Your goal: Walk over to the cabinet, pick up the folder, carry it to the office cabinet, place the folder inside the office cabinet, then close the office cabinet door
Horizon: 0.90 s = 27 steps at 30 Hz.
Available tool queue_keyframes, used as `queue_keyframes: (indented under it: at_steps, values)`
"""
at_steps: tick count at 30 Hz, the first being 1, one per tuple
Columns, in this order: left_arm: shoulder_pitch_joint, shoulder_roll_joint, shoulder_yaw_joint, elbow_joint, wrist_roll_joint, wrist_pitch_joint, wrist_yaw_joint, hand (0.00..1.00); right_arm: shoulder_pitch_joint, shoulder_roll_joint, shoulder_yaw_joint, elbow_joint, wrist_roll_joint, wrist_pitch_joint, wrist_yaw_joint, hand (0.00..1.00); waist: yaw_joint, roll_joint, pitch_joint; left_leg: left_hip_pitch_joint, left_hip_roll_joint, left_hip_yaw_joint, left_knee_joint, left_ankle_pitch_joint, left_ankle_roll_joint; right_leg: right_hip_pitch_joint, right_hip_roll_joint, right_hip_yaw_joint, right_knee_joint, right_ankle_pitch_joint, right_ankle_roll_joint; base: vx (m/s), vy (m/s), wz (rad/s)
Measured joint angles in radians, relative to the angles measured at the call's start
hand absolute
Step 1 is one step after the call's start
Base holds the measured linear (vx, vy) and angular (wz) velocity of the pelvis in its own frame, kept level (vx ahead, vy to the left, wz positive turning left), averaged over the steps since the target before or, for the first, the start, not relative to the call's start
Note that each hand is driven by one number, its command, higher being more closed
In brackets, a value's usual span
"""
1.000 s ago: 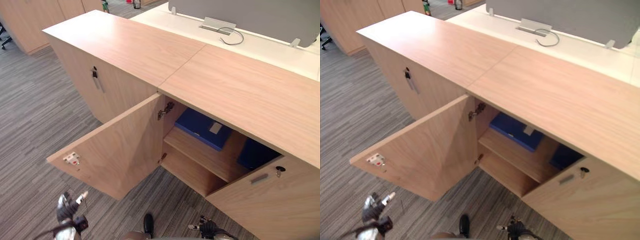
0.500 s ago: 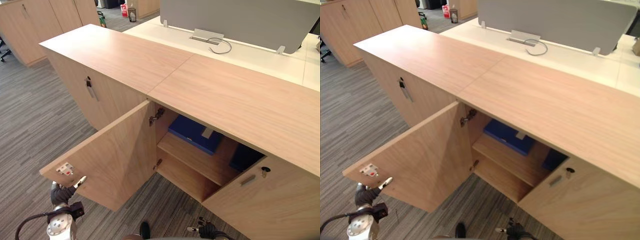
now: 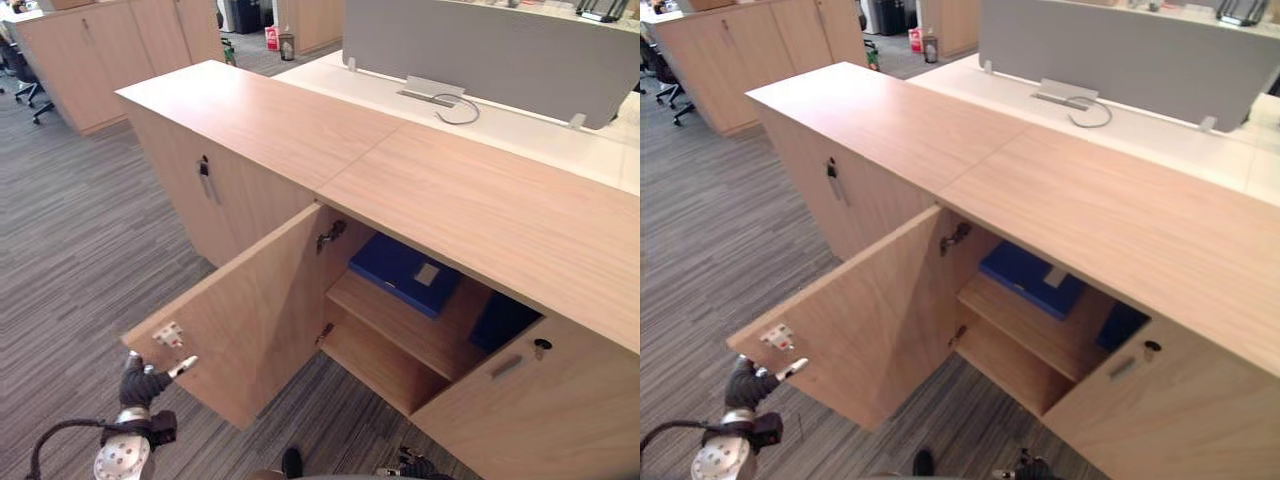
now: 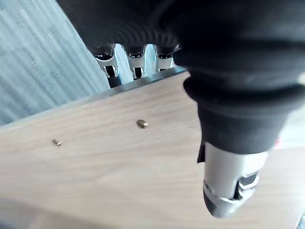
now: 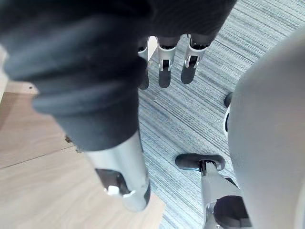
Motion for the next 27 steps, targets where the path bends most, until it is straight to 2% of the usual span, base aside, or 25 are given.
queue_keyframes:
  at_steps: [3,7,12,16,19,21,27]
  values:
    - [0.046,0.023,-0.091,0.0,-0.058,-0.012,-0.036,0.0,0.0,-0.005,0.0,0.009,0.001,-0.002,0.0,0.0,0.005,0.001,-0.001,-0.007,-0.001,-0.001,0.0,0.007,0.004,-0.006,-0.001,0.0,0.0,0.007,0.012,-0.05,0.037,0.03]
    - [0.077,0.091,-0.268,0.002,-0.073,-0.014,-0.145,0.0,-0.001,-0.015,0.037,0.009,0.0,-0.01,0.001,0.0,0.005,0.011,-0.007,-0.031,0.007,0.013,0.0,0.02,0.002,-0.04,0.001,0.018,0.005,0.015,0.024,-0.1,0.058,-0.09]
    - [0.066,0.089,-0.446,0.002,-0.056,-0.013,-0.232,0.0,-0.002,-0.022,0.037,0.005,0.0,-0.012,0.001,0.0,-0.004,0.02,-0.013,-0.052,0.02,0.041,0.0,0.022,0.005,-0.073,0.01,0.048,0.002,0.021,0.023,-0.1,0.04,-0.18]
    - [-0.029,0.051,-0.575,0.009,-0.042,-0.018,-0.279,0.0,-0.002,-0.019,0.038,-0.005,0.0,-0.011,0.001,0.0,-0.015,0.021,-0.014,-0.056,0.038,0.081,0.0,0.025,0.008,-0.092,0.02,0.084,-0.006,0.021,0.022,-0.04,0.011,-0.33]
    - [-0.113,0.032,-0.657,0.011,-0.047,-0.045,-0.306,0.0,-0.009,-0.015,0.04,-0.007,0.0,-0.011,0.0,0.0,-0.036,0.019,-0.015,-0.054,0.046,0.119,0.0,0.027,0.005,-0.109,0.022,0.127,-0.006,0.037,0.019,0.0,0.006,-0.4]
    - [-0.16,0.036,-0.708,0.015,-0.054,-0.049,-0.325,0.0,-0.02,-0.012,0.04,-0.007,0.0,-0.012,0.0,0.0,-0.061,0.017,-0.017,-0.046,0.051,0.154,0.0,0.021,0.01,-0.119,0.022,0.164,-0.006,0.051,0.018,0.03,0.0,-0.47]
    - [-0.223,0.036,-0.829,0.104,-0.099,-0.051,-0.356,0.0,-0.035,-0.01,0.065,-0.002,-0.001,-0.012,-0.003,0.0,-0.097,0.013,-0.024,-0.02,0.07,0.252,0.001,0.007,0.007,-0.144,0.031,0.265,-0.012,0.08,0.012,0.05,-0.024,-0.56]
